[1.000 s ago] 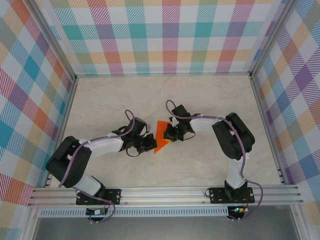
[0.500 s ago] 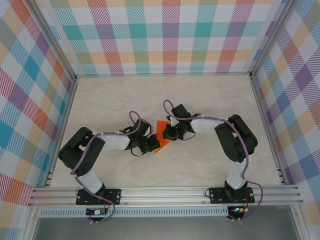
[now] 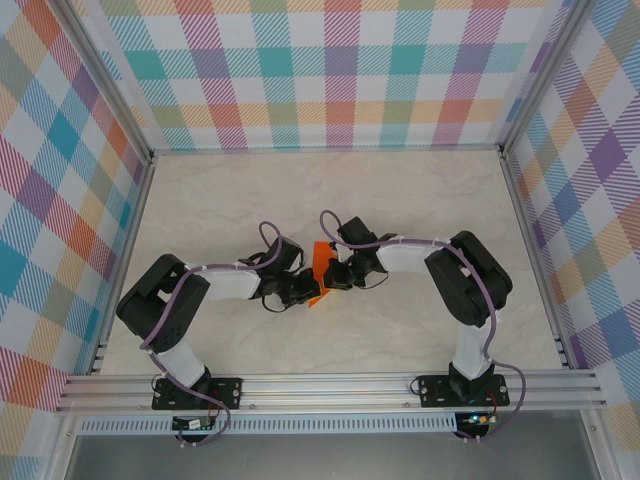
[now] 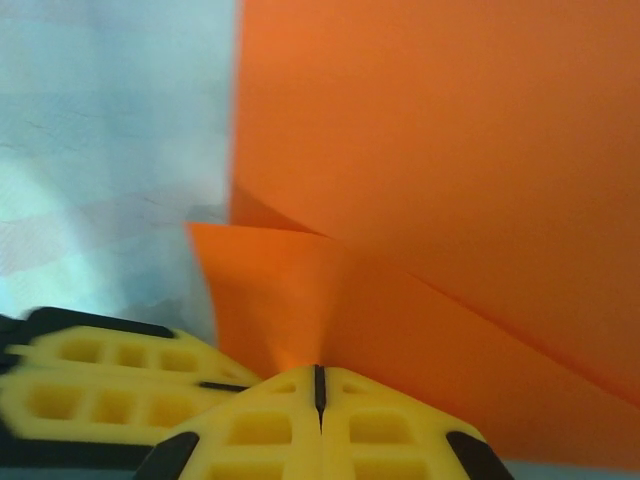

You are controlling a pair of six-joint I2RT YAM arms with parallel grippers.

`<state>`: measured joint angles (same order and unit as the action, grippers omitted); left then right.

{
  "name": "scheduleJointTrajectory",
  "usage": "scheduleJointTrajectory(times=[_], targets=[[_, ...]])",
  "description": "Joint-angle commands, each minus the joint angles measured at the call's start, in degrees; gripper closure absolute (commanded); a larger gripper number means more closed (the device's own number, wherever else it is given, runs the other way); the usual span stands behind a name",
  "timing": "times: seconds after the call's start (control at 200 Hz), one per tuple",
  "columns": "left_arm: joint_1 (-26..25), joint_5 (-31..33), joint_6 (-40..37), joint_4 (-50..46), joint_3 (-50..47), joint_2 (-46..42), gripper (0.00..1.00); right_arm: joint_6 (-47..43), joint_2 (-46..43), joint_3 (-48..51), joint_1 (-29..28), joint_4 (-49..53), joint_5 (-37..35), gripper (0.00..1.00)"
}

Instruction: Fold a paper plane with a square sheet of paper (pick it up from the middle)

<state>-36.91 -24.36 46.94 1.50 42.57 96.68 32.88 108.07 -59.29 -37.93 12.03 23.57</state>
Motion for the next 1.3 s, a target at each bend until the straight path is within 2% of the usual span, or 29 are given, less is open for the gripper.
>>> scheduleJointTrajectory(times=[0.0,0.165,0.345,0.445,0.59,0.66,0.71,0.805,0.995,1.09,1.295], targets=[[-0.6,3.4,-0.1,-6.7,-2.4,0.6,1.00,-1.7,-0.1,2.2,3.4,1.8,-2.0,1.00],[-0.7,3.2,0.1,-6.1,-3.3,0.3,1.00,-1.0,-3.3,3.1,8.6,3.8,-5.5,1.00],[-0.7,1.4,-0.3,-5.5,-1.9,0.7,1.00,4.6,-6.8,2.8,9.4,6.1,-9.6,0.97],[-0.7,0.1,-0.5,-5.0,0.1,-0.4,1.00,8.7,-9.4,4.5,9.2,3.7,-7.0,0.88],[-0.7,0.7,-1.0,-6.2,5.2,-3.5,0.82,15.3,-13.1,7.5,8.8,0.9,-3.9,0.74],[-0.7,2.9,-2.0,-8.4,7.6,-4.2,0.78,19.0,-14.3,9.3,8.8,-1.3,-2.2,0.65],[-0.7,4.5,-3.2,-10.2,9.3,-4.0,0.76,21.2,-14.8,10.5,8.7,-2.6,-1.4,0.62],[-0.6,6.9,-5.0,-12.5,12.1,-2.2,0.78,24.1,-15.5,12.0,8.5,-5.4,-0.2,0.59],[-0.6,10.5,-6.8,-16.3,16.5,4.0,0.92,25.5,-15.6,12.0,7.8,-5.5,-0.9,0.54],[-0.6,11.9,-7.3,-16.9,17.3,5.8,0.96,25.7,-15.0,11.8,7.6,-5.0,-0.9,0.53],[-0.5,12.5,-8.1,-16.2,16.6,7.4,0.98,25.5,-13.1,10.8,7.0,-5.2,-0.8,0.53]])
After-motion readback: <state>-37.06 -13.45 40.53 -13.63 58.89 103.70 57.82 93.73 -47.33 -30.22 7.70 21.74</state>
